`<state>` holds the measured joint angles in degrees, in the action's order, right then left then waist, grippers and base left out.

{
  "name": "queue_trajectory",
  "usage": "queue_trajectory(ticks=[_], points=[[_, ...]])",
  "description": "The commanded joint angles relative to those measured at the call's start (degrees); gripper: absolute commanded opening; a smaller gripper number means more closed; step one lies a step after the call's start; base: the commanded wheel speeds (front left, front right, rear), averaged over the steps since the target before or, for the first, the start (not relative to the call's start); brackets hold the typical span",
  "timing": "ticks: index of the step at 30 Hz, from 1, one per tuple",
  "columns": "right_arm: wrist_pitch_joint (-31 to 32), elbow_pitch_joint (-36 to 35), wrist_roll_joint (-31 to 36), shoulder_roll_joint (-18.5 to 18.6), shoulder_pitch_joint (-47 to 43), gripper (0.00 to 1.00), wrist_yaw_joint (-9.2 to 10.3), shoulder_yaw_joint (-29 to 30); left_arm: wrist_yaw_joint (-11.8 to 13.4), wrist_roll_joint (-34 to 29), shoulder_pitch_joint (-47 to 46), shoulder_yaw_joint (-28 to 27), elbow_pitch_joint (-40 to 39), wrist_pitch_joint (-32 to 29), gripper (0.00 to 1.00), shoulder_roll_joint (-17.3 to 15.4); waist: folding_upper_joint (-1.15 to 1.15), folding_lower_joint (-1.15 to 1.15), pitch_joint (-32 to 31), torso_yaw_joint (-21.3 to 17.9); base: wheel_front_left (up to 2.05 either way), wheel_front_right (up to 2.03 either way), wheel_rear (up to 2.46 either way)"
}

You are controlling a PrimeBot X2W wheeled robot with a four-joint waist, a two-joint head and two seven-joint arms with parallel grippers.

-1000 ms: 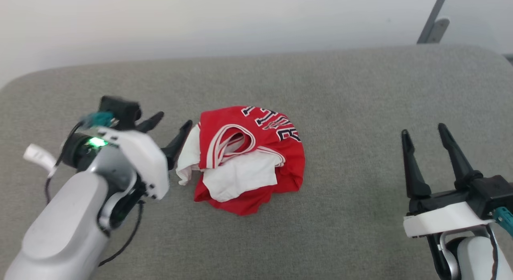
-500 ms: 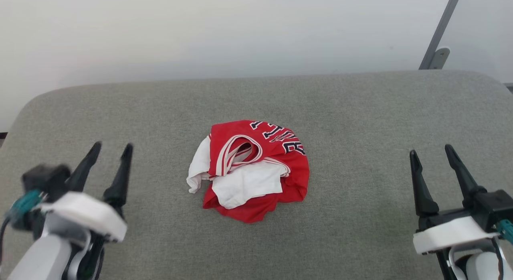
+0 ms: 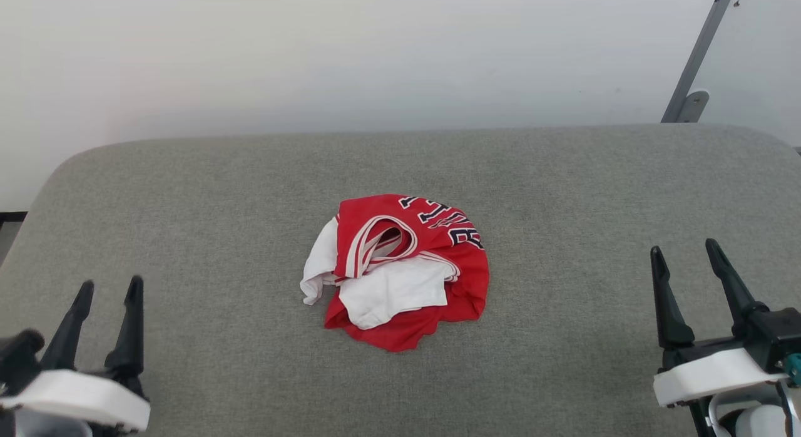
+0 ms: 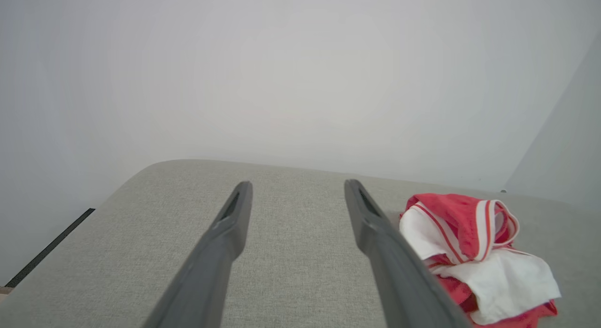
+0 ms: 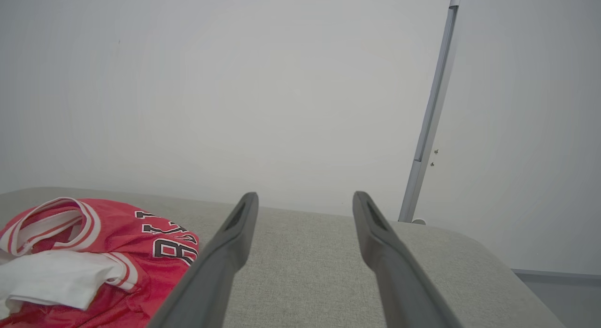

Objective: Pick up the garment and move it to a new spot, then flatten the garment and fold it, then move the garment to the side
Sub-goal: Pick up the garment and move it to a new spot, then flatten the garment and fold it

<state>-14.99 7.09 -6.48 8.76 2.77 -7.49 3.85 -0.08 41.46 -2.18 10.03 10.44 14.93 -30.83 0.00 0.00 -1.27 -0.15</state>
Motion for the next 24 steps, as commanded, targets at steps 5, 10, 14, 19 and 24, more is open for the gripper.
queue_trajectory(ticks=[5, 10, 14, 19, 24], points=[[-0.3, -0.3, 0.3, -0.6, -1.0, 1.00, 0.00, 0.3, -2.6, -3.1, 4.1, -5.2, -0.3, 0.3, 1.00, 2.7, 0.00, 0.00, -0.3, 0.1, 0.00, 0.00, 0.00], [-0.3, -0.6, 0.2, -0.8, -1.4, 1.00, 0.00, 0.5, -4.4, -4.8, 6.4, -9.1, -0.4, 0.3, 1.00, 5.6, 0.00, 0.00, -0.4, 0.1, 0.00, 0.00, 0.00], [-0.3, -0.7, 0.3, -1.0, -1.8, 1.00, 0.00, 0.5, -5.4, -6.0, 7.2, -11.0, -0.3, 0.3, 1.00, 7.0, 0.00, 0.00, -0.4, 0.3, 0.00, 0.00, 0.00], [-0.3, -0.9, 0.2, -1.3, -2.1, 1.00, 0.00, 0.3, -6.4, -7.2, 6.9, -12.0, 0.2, 0.3, 1.00, 8.1, 0.00, 0.00, -0.3, 0.6, 0.00, 0.00, 0.00], [-0.3, -0.7, -0.5, -1.2, -1.9, 1.00, 0.00, -1.3, -6.9, -8.0, 6.1, -11.9, 0.4, 0.3, 1.00, 8.7, 0.00, 0.00, 0.0, 1.4, 0.00, 0.00, 0.00]])
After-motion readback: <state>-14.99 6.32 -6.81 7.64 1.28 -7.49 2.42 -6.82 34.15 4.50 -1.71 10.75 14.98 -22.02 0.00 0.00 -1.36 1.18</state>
